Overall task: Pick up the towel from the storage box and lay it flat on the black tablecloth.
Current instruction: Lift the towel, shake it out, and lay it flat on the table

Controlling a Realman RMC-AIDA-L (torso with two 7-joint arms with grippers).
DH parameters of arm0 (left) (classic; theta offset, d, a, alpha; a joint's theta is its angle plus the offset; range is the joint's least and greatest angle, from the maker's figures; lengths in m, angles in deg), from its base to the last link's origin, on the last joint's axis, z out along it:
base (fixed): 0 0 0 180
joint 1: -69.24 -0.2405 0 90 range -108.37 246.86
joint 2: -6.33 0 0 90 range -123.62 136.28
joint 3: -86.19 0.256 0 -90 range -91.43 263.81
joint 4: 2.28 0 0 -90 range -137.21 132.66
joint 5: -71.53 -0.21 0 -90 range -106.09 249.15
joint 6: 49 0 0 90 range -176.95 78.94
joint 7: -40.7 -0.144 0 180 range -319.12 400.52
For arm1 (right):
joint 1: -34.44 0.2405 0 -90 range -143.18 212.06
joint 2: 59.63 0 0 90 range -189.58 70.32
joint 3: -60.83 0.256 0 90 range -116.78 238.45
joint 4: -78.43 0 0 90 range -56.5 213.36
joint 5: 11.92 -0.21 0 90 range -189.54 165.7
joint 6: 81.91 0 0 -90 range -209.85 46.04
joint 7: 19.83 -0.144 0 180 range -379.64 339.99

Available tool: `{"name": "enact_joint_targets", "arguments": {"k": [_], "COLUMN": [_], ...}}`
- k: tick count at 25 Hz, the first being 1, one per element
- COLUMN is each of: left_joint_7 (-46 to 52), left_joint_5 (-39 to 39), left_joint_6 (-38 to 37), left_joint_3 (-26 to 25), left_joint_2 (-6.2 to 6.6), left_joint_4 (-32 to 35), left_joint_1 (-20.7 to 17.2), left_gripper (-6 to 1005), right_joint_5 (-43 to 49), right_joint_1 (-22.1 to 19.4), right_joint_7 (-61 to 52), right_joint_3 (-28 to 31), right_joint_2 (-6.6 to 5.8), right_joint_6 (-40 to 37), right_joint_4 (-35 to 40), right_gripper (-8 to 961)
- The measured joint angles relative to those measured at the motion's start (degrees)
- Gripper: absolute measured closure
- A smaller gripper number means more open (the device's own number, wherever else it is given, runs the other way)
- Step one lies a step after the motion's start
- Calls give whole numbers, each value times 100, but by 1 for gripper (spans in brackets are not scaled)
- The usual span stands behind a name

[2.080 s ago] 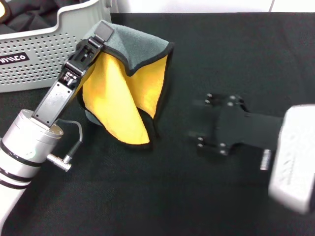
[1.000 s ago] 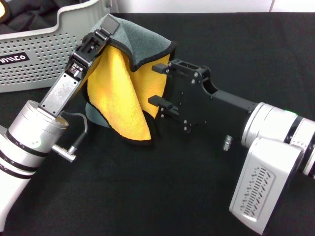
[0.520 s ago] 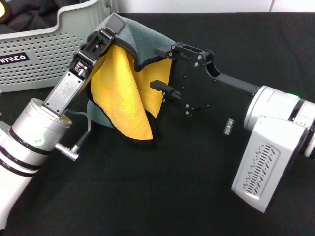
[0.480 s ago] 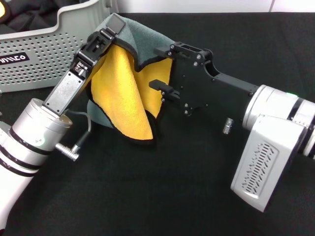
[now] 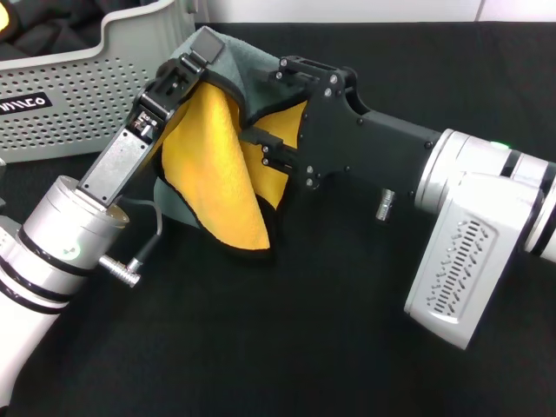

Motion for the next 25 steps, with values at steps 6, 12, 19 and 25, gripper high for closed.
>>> {"name": "enact_joint_targets", "arguments": {"k": [6,12,19,25], "left_joint_7": [0,0,0,0], "left_joint_5": [-7,-8,-8,-1], "left_joint_6": [0,0,0,0], "left_joint_3": [2,2,2,2], "left_joint_2": [0,0,0,0], "left_joint_4": [-1,-7,-10,-10], "left_joint_1": [-15,-33,-34,-24], "left_gripper": [984,984,983,983], "right_joint_5": [-67,-74,-79,-153], "right_joint_1": [10,13,17,19], "right_joint_7": [1,1,1,1], "right_joint_3": [46,48,11,29], "right_joint_2": [2,1,-1,-1], "right_joint_6": [56,69,127,180], "right_joint_4": [-86,-110,-165,-206], "right_gripper": [404,439,643,643]}}
